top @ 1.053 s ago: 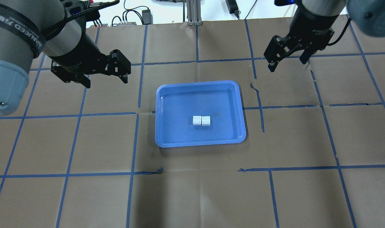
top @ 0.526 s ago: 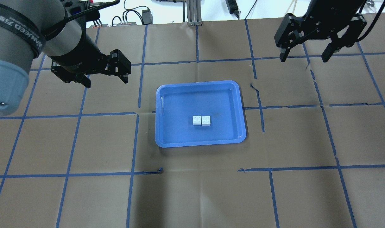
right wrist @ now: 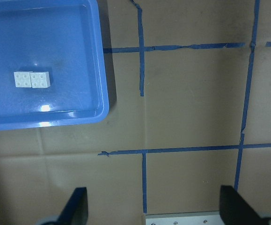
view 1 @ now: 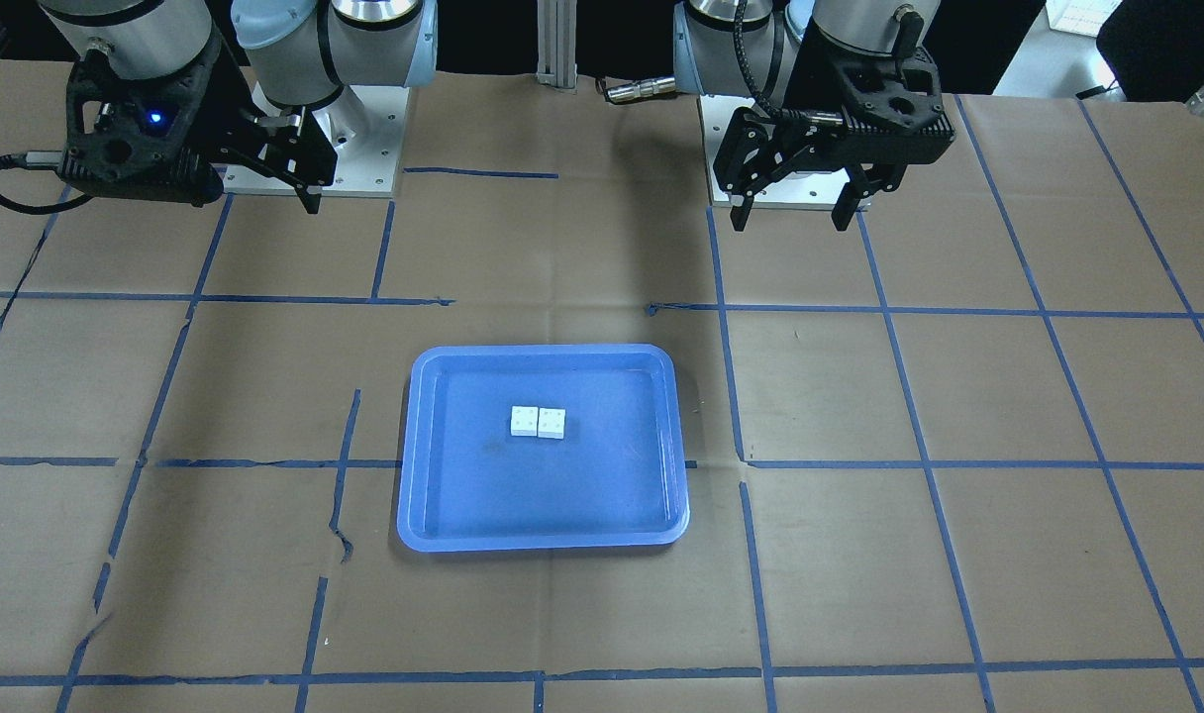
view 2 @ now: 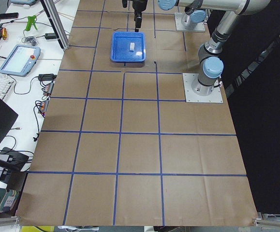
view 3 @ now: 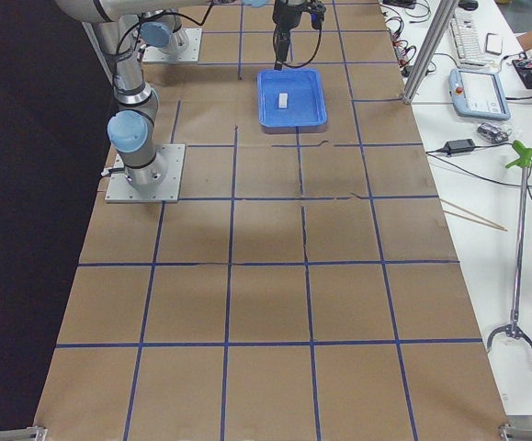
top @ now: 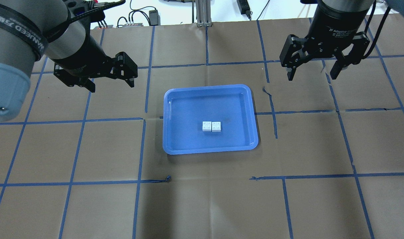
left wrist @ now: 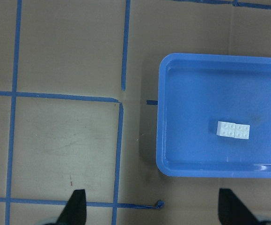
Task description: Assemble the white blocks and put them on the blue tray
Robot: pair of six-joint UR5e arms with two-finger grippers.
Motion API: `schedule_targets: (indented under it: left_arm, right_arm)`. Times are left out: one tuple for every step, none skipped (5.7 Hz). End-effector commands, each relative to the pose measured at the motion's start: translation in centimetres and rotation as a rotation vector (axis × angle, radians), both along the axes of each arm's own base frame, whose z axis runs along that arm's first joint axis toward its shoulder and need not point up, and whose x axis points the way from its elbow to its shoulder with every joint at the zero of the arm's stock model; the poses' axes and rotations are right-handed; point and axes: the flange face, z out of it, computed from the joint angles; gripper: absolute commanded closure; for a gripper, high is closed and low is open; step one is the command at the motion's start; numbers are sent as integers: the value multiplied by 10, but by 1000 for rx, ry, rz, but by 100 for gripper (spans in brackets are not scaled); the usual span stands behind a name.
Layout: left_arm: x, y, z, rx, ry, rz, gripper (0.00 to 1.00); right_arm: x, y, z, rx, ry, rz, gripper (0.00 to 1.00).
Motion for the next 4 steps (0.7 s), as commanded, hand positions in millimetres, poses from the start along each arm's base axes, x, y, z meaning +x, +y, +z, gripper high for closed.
schedule_targets:
  left_arm:
    - [-1, 0, 0, 0, 0, -2, 1]
    - [0, 0, 0, 0, 0, 0, 1]
    - [0, 0, 0, 2, 0, 0, 1]
    - [-1, 0, 0, 2, 0, -2, 1]
  right_arm:
    - [0, -1, -2, -5, -1, -3, 0]
    - [0, -2, -3, -3, -6, -7, 0]
    - [-1, -3, -3, -4, -8, -9, 0]
    - [-1, -3, -3, -4, -8, -8, 0]
